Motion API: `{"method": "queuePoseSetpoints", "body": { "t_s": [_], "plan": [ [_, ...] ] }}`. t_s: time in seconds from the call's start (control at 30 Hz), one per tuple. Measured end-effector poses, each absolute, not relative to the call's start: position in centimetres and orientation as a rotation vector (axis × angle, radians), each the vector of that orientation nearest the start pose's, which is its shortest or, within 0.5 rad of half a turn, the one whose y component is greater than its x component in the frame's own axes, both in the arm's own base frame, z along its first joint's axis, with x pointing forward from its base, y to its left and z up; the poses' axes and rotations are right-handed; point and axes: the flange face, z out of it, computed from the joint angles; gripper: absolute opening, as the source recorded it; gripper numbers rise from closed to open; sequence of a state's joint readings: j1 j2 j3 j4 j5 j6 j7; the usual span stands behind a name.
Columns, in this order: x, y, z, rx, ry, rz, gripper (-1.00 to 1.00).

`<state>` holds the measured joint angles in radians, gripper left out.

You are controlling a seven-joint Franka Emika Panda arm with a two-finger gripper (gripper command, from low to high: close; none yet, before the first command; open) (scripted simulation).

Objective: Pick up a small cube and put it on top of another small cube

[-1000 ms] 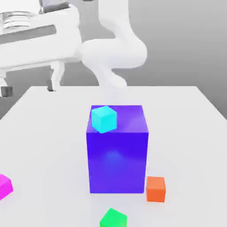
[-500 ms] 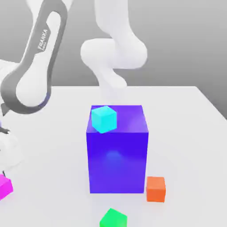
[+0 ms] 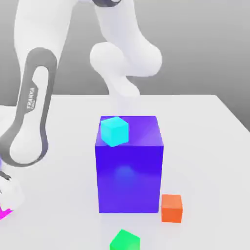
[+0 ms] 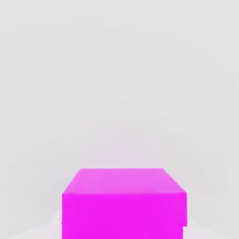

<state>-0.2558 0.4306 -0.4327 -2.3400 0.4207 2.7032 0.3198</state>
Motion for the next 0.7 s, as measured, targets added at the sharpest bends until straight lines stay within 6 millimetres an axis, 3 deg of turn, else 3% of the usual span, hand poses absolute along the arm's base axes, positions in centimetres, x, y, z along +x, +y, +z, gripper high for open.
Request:
{"method": "queuePoseSetpoints", "body": {
  "t_s": [0.07,0.2,0.47,0.7],
  "plan": [
    [38.0,-33.7,18.7,-2.481,1.926,-0.001,-1.0],
    [41.0,-30.0,20.0,-2.711,1.586,0.0,-1.0],
    [46.4,-20.6,21.6,-3.057,0.722,0.0,-1.0],
    [49.4,-11.6,22.9,-3.139,-0.091,0.0,-1.0]
  ]
}}
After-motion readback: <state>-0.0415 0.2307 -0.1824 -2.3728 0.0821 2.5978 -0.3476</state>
